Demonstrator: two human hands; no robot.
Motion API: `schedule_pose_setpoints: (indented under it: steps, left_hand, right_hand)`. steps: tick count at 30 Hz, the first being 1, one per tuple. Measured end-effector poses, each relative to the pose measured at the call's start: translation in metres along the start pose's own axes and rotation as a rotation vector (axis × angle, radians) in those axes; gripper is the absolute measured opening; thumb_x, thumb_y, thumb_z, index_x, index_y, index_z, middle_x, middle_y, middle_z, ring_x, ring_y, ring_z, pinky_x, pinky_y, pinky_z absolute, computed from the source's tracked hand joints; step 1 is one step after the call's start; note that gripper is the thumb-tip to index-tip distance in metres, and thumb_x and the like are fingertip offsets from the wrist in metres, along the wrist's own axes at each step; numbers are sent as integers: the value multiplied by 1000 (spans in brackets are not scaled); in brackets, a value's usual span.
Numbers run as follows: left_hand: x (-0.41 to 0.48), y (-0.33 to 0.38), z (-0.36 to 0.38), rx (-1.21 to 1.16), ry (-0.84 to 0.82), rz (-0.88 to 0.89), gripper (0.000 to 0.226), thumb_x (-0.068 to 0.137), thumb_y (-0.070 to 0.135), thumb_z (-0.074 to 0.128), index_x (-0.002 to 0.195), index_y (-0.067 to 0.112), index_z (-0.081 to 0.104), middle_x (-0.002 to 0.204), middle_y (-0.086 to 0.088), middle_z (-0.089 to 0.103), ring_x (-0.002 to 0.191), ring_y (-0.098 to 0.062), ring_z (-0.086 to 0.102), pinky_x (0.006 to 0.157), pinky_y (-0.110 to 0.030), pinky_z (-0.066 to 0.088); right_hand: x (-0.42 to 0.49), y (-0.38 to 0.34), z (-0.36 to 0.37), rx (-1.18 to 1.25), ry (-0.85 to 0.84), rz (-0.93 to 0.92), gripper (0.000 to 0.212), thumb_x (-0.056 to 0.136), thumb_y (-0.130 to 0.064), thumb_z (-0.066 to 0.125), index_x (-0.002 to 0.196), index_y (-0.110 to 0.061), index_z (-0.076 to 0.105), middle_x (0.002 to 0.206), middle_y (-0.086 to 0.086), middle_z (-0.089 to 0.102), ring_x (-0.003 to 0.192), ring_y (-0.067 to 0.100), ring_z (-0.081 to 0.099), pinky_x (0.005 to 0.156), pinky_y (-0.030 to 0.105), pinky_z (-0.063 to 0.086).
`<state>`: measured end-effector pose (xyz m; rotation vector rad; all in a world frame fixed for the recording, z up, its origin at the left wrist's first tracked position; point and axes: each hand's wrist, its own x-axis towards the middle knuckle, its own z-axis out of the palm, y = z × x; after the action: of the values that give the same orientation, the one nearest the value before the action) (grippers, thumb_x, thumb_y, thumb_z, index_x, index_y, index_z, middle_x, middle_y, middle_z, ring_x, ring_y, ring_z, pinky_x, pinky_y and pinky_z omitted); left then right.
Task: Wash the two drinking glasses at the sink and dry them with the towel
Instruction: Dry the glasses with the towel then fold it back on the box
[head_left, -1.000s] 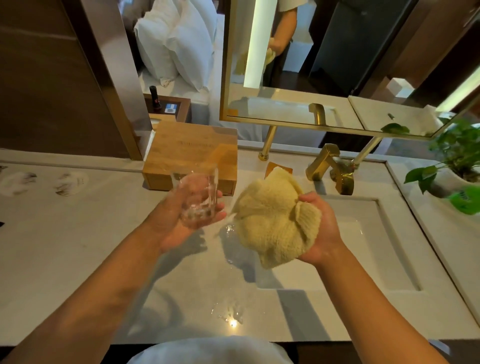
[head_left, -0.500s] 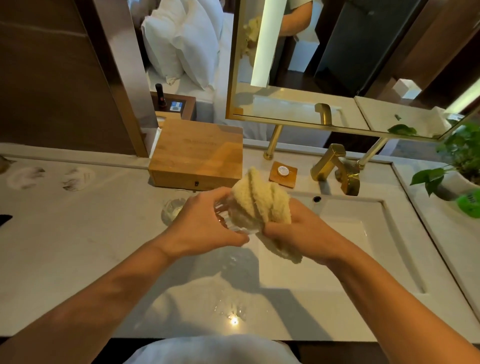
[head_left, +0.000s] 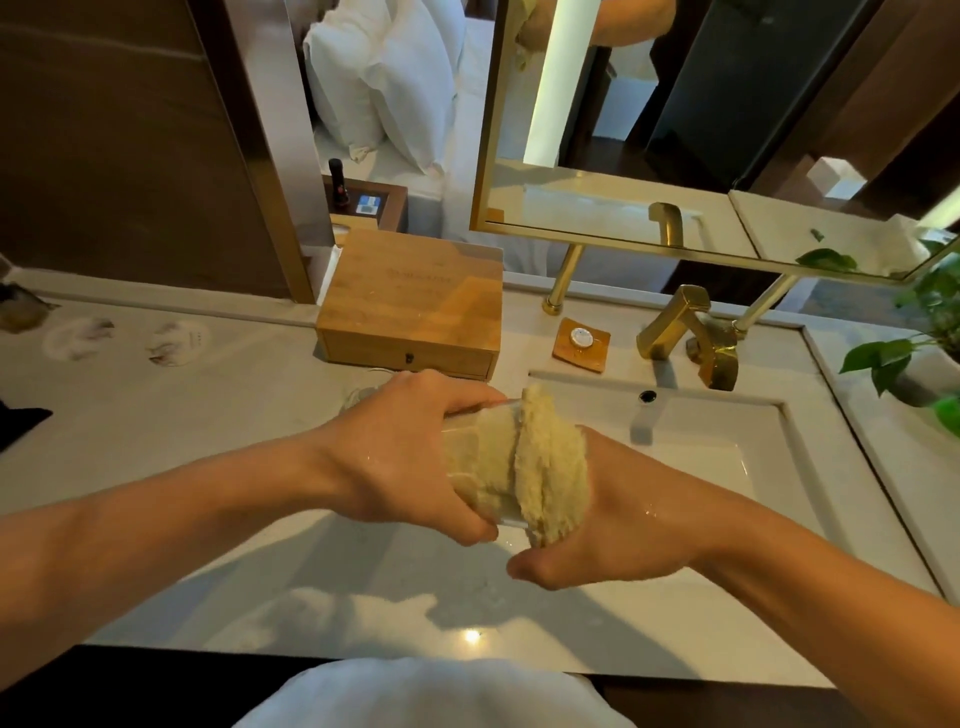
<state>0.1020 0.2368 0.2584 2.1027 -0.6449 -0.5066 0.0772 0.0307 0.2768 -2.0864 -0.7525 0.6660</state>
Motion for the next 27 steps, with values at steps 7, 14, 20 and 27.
schedule_pose_setpoints:
  steps: [7, 14, 20, 27]
  left_hand:
    - [18, -32, 14, -766, -970, -229, 23, 64, 13, 88, 84, 16, 78, 77, -3, 74, 64, -17, 69, 57, -26, 56]
    - [33, -28, 11, -402, -582, -251, 27, 70, 5, 85, 90, 16, 71, 82, -3, 71, 71, -18, 68, 57, -27, 56]
    - [27, -47, 32, 409, 89, 304, 53, 69, 36, 84, 115, 28, 59, 97, 11, 65, 84, -8, 63, 68, -27, 53]
    - [26, -66, 43, 722, 515, 558, 62, 78, 28, 82, 131, 5, 59, 117, -10, 66, 93, -24, 61, 71, -38, 55]
  right_hand:
    - [-5, 7, 8, -1068, -406, -372, 8, 79, -4, 70, 78, -12, 71, 78, 2, 61, 63, 12, 45, 54, 16, 33]
    - [-8, 39, 16, -420, -175, -112, 18, 78, 2, 68, 82, -11, 58, 84, -3, 55, 73, 10, 50, 64, 22, 46]
    - [6, 43, 41, 1693, 184, 227, 57, 45, 8, 82, 100, 6, 73, 100, 24, 70, 88, 35, 72, 76, 44, 61]
    - [22, 22, 41, 1219, 393, 186, 39, 60, 2, 84, 95, -12, 76, 93, 12, 72, 90, 23, 70, 77, 34, 60]
